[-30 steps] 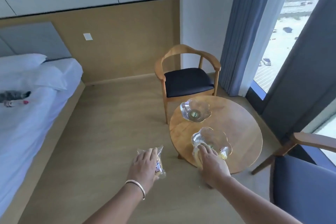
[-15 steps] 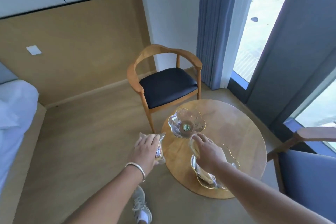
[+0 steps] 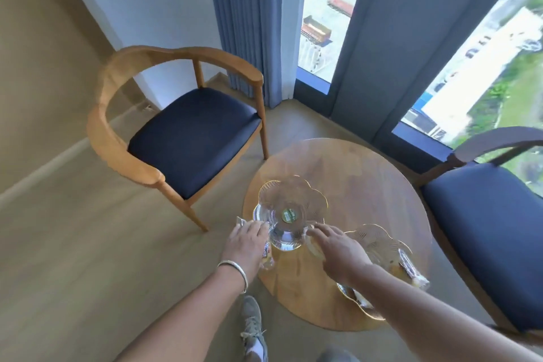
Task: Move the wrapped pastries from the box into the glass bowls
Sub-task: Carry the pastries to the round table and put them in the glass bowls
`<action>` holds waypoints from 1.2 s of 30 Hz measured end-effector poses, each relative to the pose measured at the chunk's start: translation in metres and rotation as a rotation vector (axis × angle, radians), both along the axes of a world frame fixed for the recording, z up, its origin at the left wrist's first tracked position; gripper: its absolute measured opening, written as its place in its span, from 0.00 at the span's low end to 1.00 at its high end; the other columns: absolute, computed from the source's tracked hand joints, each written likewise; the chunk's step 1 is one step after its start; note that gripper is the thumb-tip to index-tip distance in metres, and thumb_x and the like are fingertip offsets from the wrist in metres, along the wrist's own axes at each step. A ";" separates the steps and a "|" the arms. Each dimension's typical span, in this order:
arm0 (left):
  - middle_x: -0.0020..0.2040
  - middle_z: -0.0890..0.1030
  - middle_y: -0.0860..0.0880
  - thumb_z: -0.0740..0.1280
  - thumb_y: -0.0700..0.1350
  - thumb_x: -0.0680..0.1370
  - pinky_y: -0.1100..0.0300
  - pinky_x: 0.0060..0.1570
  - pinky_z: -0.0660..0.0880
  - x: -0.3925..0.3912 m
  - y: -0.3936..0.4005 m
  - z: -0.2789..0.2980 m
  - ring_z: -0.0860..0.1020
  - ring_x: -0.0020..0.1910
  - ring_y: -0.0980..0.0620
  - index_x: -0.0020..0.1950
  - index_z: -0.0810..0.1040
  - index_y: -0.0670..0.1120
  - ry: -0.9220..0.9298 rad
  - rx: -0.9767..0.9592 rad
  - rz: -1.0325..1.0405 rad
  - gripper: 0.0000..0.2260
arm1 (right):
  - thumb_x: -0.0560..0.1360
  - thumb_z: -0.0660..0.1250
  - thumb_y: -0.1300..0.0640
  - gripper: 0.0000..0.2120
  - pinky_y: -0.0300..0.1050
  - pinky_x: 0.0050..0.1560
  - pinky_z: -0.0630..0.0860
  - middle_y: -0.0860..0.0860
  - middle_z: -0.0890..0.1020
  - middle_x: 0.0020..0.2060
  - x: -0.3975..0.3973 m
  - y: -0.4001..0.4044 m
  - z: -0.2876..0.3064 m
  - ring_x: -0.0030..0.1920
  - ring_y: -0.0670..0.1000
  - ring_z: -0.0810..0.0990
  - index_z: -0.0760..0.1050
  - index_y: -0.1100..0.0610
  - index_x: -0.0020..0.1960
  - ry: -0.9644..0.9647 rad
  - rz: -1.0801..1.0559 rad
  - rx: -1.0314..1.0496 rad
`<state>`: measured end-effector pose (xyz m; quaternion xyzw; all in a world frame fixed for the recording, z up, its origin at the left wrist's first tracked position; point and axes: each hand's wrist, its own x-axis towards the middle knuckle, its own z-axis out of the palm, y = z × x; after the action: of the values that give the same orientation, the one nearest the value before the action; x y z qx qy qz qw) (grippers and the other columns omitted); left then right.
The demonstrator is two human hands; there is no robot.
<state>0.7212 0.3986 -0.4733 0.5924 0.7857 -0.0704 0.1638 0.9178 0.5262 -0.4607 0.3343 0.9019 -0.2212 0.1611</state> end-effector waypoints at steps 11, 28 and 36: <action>0.59 0.74 0.50 0.74 0.43 0.67 0.59 0.60 0.65 -0.025 0.080 -0.053 0.72 0.61 0.50 0.59 0.66 0.47 -0.135 -0.008 -0.117 0.25 | 0.68 0.65 0.70 0.39 0.46 0.61 0.71 0.45 0.56 0.76 -0.037 0.026 -0.049 0.74 0.49 0.61 0.55 0.52 0.74 -0.037 0.041 0.031; 0.66 0.71 0.48 0.71 0.60 0.70 0.55 0.72 0.55 -0.024 0.116 -0.099 0.63 0.70 0.49 0.68 0.65 0.46 -0.160 -0.147 -0.179 0.32 | 0.74 0.64 0.62 0.27 0.51 0.75 0.51 0.54 0.66 0.72 -0.056 0.050 -0.091 0.75 0.56 0.55 0.61 0.56 0.71 -0.088 0.281 0.147; 0.78 0.50 0.45 0.62 0.65 0.74 0.48 0.73 0.43 -0.023 0.108 -0.093 0.45 0.77 0.48 0.77 0.49 0.48 -0.154 -0.212 -0.203 0.40 | 0.74 0.61 0.61 0.35 0.52 0.76 0.43 0.55 0.52 0.78 -0.043 0.042 -0.087 0.78 0.53 0.44 0.50 0.57 0.77 -0.126 0.143 0.115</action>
<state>0.6978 0.5063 -0.5667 0.6516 0.6952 -0.1236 0.2773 0.8745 0.5684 -0.5473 0.2912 0.9226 -0.1356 0.2135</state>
